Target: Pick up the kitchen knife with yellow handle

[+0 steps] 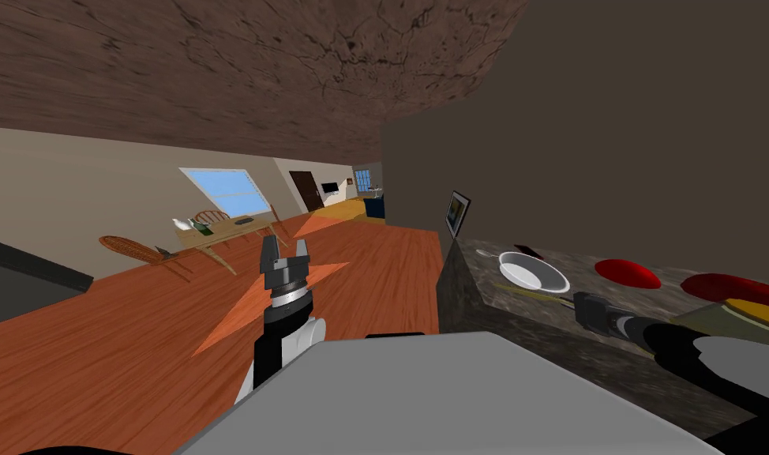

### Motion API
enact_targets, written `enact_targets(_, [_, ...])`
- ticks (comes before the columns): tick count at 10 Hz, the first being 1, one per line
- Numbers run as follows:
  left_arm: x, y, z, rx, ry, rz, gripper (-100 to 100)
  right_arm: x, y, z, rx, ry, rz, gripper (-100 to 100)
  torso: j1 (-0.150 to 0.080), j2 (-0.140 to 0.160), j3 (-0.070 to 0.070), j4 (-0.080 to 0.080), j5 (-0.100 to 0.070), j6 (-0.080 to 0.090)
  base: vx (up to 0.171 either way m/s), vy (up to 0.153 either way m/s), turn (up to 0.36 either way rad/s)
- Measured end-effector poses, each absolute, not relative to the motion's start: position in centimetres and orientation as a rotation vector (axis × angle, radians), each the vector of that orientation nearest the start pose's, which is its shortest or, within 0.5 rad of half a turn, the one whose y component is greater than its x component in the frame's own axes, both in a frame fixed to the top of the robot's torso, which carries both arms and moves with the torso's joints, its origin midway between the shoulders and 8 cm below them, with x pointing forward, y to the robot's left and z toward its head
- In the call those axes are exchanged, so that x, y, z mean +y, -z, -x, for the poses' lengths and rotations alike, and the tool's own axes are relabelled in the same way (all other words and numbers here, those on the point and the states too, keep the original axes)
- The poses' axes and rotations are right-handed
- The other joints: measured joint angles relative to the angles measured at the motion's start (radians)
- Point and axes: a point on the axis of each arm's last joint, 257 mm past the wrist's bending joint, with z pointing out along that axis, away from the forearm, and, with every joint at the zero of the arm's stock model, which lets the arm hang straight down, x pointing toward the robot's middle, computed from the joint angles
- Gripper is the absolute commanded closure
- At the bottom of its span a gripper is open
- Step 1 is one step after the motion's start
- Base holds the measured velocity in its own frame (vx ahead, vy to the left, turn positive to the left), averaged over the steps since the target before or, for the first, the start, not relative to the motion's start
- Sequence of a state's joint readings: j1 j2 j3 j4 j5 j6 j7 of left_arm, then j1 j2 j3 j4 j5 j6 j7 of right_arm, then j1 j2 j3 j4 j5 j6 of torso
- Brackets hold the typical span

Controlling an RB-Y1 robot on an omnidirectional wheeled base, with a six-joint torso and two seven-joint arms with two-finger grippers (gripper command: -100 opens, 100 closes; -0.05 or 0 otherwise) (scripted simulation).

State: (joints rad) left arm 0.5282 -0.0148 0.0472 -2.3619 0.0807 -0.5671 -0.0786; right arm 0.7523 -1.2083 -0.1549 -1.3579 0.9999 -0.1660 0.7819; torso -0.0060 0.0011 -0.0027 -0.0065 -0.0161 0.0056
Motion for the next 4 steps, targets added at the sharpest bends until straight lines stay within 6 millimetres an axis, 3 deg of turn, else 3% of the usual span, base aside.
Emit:
enact_targets(3, [30.16,-6.42,-30.70,0.483,1.245,0.581,0,-70.43,29.85,-22.91,2.133,0.999,1.348,100,0.000,0.001,0.001,0.000,0.000,-0.002,0.012,0.004,-0.001])
enact_targets(4, [30.16,-6.42,-30.70,0.483,1.245,0.581,0,-70.42,29.83,-22.94,2.133,0.998,1.346,0,-0.001,0.002,0.001,0.001,0.000,-0.002,0.000,0.000,0.000])
